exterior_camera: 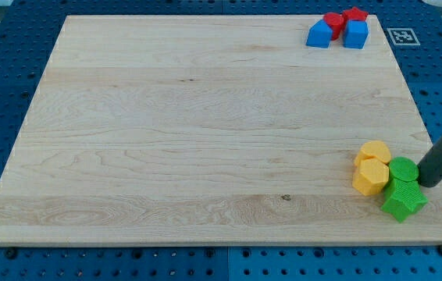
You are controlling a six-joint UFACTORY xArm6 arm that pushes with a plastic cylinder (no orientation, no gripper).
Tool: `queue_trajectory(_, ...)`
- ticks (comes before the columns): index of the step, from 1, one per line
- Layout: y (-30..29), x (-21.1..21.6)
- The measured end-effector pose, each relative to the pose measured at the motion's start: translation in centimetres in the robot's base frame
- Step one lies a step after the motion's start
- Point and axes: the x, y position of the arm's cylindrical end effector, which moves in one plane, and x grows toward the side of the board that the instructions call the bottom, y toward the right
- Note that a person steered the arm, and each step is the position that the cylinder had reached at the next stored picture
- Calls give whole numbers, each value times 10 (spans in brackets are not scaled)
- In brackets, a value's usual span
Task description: Slide the green circle a bit left
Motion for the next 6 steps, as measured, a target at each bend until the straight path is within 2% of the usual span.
queue_trajectory(2, 0, 12)
queue_trajectory(6, -48, -32)
